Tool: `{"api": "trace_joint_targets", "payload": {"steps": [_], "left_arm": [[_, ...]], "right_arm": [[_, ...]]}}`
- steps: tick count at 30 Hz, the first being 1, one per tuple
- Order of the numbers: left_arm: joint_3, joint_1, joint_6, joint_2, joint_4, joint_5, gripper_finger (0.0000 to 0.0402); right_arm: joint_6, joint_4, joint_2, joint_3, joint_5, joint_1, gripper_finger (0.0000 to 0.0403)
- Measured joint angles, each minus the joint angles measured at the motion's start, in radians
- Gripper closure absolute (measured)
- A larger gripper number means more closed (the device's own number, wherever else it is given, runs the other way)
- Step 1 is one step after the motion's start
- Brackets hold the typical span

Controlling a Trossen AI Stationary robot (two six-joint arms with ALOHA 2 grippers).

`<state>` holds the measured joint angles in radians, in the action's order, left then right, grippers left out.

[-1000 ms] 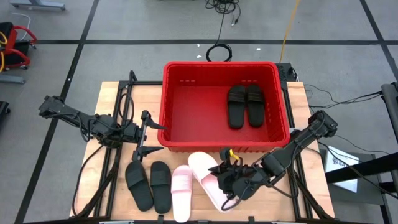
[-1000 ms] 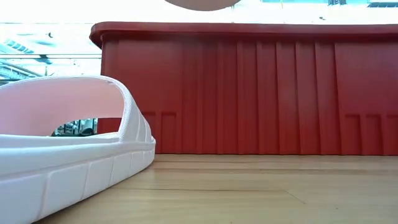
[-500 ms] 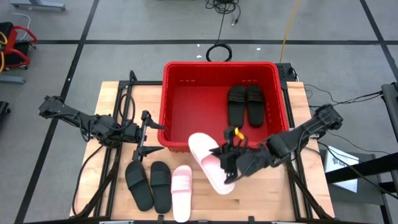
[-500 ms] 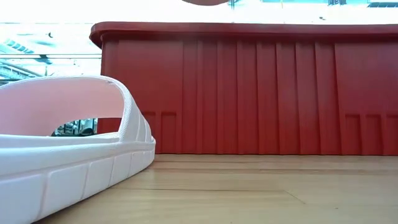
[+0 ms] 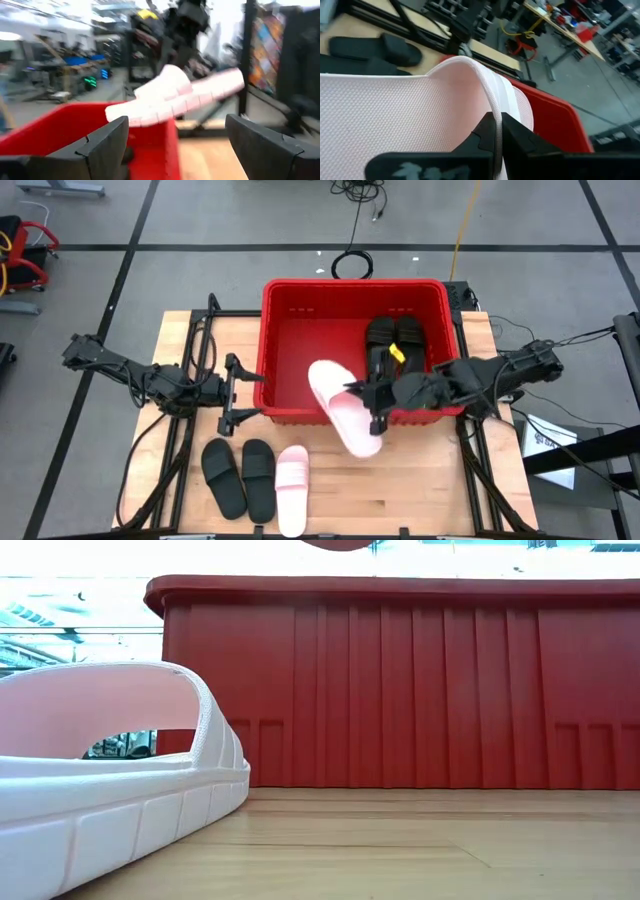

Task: Pick and place slides into bin
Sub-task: Put the pink slide into the red basket

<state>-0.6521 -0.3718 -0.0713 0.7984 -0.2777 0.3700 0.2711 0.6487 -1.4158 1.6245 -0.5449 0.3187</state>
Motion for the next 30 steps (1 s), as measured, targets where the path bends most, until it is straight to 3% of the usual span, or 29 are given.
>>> {"api": "trace_joint_targets", "payload": {"steps": [5,11,20,23,27,30], "left_arm": [[0.0,0.052,-0.018,-0.015,-0.116,0.035,0.0062],[0.0,0.226,0.015,-0.073,-0.06,0.011,0.0062],[-0.084,0.615,0.135,-0.085,0.102,-0.346,0.0062],[-0.148,0.695,0.128,-0.044,0.147,-0.409,0.0062],[-0.224,0.768,0.106,0.023,0.154,-0.571,0.0062],[-0.266,0.811,0.108,0.07,0.149,-0.6,0.0062]], "right_arm": [[0.03,0.042,0.03,0.001,0.006,-0.08,0.0399],[0.043,0.045,0.058,0.001,0.157,-0.201,0.0399],[0.135,0.03,0.063,0.001,0.34,-0.415,0.0399],[0.161,0.023,0.063,0.001,0.389,-0.494,0.0399],[0.172,0.013,0.059,-0.001,0.391,-0.592,0.0399],[0.186,-0.006,0.054,-0.029,0.391,-0.652,0.0399]]}}
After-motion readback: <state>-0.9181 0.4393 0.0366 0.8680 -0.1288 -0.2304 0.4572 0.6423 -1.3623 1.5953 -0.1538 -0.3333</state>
